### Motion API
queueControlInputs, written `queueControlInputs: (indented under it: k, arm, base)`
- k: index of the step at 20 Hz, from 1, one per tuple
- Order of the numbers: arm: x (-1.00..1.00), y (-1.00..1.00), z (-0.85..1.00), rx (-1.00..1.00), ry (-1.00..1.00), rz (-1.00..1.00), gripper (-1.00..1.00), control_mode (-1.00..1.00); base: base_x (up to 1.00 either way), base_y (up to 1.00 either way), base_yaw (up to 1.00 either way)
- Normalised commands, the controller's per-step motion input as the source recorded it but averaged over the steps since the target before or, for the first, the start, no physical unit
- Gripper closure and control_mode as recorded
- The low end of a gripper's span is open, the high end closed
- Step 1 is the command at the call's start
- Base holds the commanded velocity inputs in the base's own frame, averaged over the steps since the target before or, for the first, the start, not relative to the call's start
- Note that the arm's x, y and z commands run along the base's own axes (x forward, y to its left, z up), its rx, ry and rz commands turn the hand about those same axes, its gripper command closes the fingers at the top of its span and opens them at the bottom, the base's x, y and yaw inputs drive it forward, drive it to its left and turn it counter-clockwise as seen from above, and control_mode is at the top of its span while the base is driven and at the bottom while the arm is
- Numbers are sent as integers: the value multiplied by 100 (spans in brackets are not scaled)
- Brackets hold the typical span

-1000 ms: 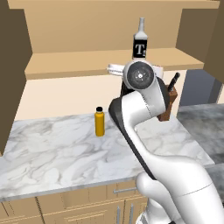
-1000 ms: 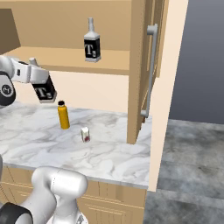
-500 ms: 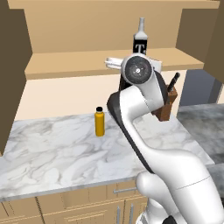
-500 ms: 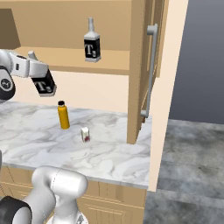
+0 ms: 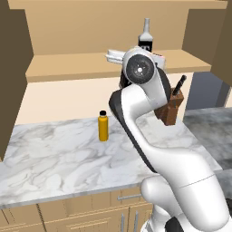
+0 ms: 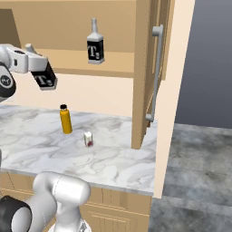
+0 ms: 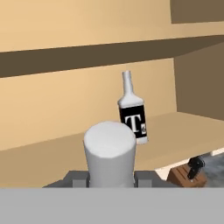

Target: Sort all alcoholic drinks to one cabinet, and non-alcoholic drinks to the other.

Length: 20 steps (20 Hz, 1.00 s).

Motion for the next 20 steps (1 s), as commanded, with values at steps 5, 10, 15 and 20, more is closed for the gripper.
queueControlInputs:
  k: [5,10,15,20]
  arm:
    - [10,5,36,0,-1,0,100,-100]
    - [11,7,25,0,-1,0,100,-100]
    - [13,6,14,0,-2,0,100,-100]
    - [22,6,10,0,-3,0,100,-100]
  base:
    - [0,0,0]
    - [0,0,0]
    - [0,0,0]
    - [0,0,0]
